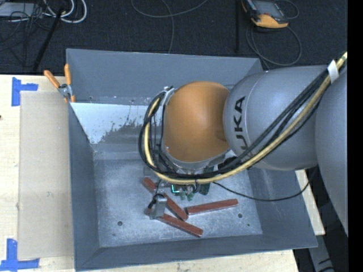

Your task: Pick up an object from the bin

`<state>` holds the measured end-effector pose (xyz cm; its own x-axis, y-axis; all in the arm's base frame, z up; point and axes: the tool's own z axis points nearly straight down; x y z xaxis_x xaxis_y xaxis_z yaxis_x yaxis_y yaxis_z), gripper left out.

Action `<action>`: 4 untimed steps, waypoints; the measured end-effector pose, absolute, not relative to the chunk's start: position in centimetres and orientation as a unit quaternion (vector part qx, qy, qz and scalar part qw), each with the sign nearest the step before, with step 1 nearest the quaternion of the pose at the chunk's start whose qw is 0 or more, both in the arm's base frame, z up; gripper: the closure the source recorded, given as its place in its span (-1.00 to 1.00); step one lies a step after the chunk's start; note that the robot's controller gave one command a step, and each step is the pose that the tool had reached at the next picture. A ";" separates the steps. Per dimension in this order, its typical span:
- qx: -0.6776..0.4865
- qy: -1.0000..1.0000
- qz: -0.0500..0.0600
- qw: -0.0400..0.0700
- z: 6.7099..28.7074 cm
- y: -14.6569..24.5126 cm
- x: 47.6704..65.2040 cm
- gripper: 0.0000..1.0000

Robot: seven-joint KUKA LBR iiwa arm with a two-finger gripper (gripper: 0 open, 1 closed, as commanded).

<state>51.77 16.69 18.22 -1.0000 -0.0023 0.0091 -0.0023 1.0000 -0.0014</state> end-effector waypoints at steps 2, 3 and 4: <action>0.033 -0.999 0.000 -0.003 7.0 7.6 59.5 -1.00; -0.074 -0.997 0.000 0.000 7.4 0.5 58.3 -1.00; -0.169 -0.986 0.000 -0.002 7.1 -5.8 60.0 -1.00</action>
Offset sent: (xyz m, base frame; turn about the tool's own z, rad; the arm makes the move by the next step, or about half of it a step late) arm 0.0263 -0.0397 -0.0943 -0.0295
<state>60.00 -5.77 7.08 -0.9426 0.3339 -0.0040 0.3339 0.9426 0.0010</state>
